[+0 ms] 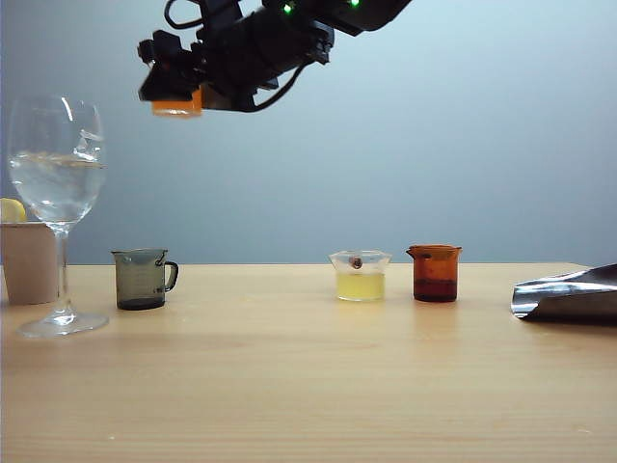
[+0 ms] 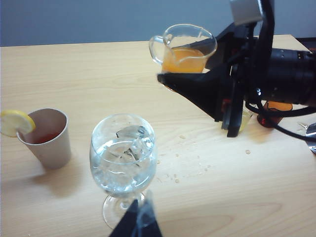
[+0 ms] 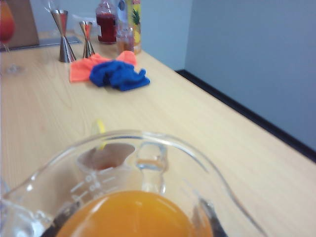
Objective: Pick up the second measuring cup from the left, pour the orange juice inside into the goblet, and finally put the measuring cup back in its original place.
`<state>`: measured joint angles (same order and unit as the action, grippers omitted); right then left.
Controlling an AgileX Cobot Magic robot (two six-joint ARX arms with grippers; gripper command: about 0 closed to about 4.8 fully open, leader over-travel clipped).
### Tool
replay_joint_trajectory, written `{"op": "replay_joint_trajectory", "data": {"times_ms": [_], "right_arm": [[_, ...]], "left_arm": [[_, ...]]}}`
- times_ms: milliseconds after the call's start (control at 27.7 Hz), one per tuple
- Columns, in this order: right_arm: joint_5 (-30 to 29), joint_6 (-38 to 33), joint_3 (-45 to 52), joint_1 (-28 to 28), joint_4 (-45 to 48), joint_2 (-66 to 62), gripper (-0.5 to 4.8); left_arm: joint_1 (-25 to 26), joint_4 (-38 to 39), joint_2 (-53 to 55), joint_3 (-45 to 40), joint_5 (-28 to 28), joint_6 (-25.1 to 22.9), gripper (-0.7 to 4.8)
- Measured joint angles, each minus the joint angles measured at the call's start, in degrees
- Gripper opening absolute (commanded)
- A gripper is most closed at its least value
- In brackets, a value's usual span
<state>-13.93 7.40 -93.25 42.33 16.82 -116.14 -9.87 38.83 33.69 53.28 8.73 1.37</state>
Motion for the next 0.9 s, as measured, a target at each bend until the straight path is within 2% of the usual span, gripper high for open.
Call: {"op": "replay_joint_trajectory", "data": {"times_ms": [398,904], "right_arm": [[-2.34,0.15,-8.48,0.13,-2.58,-5.11,-0.06],[-2.40,6.78,-8.55,1.88,-2.64,-6.05,-0.05]], "left_arm": [[0.00,0.00,0.02,0.00,0.02,0.00,-0.05],[0.00,0.00,0.02,0.00,0.00,0.00,-0.05]]}}
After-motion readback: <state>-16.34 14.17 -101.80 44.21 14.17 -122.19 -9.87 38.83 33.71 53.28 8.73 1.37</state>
